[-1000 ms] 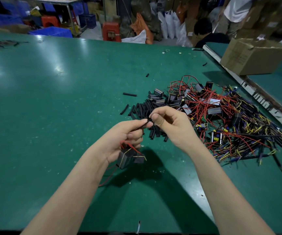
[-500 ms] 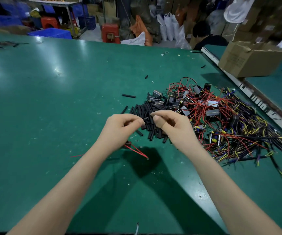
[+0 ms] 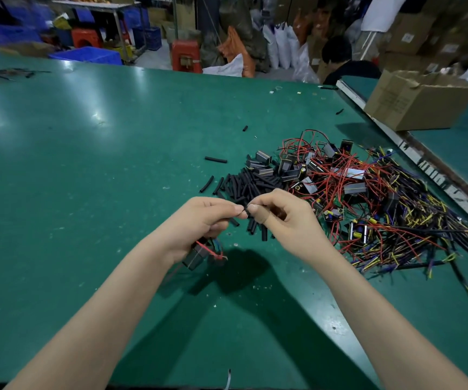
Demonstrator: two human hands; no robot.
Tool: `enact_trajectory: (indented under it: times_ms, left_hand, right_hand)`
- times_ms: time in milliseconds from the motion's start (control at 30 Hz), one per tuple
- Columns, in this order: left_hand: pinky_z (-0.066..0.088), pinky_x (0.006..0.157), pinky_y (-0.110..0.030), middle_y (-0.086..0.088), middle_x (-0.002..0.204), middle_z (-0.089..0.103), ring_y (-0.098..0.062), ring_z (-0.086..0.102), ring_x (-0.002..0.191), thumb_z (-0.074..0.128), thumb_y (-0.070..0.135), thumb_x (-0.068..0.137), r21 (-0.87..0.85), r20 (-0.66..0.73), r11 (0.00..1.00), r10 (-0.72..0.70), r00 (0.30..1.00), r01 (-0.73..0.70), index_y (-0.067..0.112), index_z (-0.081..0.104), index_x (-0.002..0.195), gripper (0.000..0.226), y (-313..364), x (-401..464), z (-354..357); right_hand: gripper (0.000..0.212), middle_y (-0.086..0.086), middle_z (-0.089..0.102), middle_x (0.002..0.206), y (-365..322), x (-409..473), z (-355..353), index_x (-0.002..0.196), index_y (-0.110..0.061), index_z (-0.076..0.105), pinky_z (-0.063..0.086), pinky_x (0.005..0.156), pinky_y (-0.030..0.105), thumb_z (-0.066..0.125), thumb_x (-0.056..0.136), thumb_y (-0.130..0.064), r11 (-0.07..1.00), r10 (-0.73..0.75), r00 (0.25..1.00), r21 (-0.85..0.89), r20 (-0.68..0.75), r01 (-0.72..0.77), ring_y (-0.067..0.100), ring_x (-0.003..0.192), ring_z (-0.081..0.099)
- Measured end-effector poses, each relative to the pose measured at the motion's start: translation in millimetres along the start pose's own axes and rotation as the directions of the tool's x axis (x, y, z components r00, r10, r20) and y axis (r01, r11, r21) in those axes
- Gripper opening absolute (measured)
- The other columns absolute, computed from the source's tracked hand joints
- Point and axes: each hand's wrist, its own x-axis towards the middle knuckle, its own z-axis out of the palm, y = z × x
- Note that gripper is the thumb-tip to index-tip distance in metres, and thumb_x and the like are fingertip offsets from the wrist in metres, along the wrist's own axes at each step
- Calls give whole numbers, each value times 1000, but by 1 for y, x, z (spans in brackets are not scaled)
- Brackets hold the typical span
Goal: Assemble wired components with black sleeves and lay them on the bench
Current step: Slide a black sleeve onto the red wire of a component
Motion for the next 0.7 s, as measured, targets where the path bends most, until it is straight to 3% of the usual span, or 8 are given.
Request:
enact_trajectory:
  times_ms: [67,167,200,233,300,400,467,700]
  left_hand:
    - [30,47,-15,12,44,42,-3,34,43,62,23,90,371,-66,913,209,976,-170,19,74,77,18,0,-1,-1]
    - [40,55,-26,3,49,55,-17,41,45,60,21,91,864,111,341,587,802,-370,17,73,82,16,-4,-4,0]
    - [41,57,-28,0,50,59,-25,46,45,59,20,89,903,177,196,642,746,-383,15,72,81,16,-5,-4,1]
    - [42,58,-30,-1,51,60,-29,50,46,59,20,88,913,197,140,670,715,-383,14,72,80,17,-6,-4,3]
    - [42,56,-30,2,51,57,-28,51,50,60,21,91,885,92,293,651,753,-361,15,73,84,16,-5,-3,6]
    - [32,51,-18,12,46,45,-7,43,49,60,24,91,722,-153,635,532,833,-273,19,72,84,14,-8,2,6]
    - [28,47,-16,11,43,39,-5,36,45,58,27,92,570,-228,787,428,874,-236,23,70,80,17,-11,3,7]
    - [34,53,-19,13,47,43,-3,39,48,55,28,95,236,-261,948,275,925,-215,24,68,86,16,-24,3,18]
  right_hand:
    - [11,-10,53,57,-2,0,-1,79,-23,70,38,49,16,66,90,-23,954,266,955,109,134,-281,3,48,46]
    - [13,-4,47,49,-5,4,-2,77,-17,71,29,35,16,65,89,-16,678,570,754,332,325,-656,6,40,38]
    - [12,-5,47,49,-5,5,-3,78,-14,72,28,33,13,65,88,-13,562,624,684,392,378,-729,4,39,38]
    - [11,-4,48,50,-6,6,-3,79,-12,72,29,32,11,65,88,-12,475,646,641,439,414,-762,3,39,40]
    - [8,-2,52,56,-4,6,-1,85,-11,72,35,36,11,64,88,-14,451,622,670,515,405,-729,3,44,46]
    - [11,-4,62,69,0,3,2,96,-19,69,41,47,14,61,89,-19,608,524,824,583,215,-539,4,54,53]
    - [15,-7,65,74,1,2,3,102,-25,65,40,49,15,61,91,-17,705,484,874,577,33,-412,4,56,55]
    - [16,-4,67,75,-9,5,19,103,-21,58,44,53,15,65,90,-17,795,455,819,573,-349,-198,2,59,62]
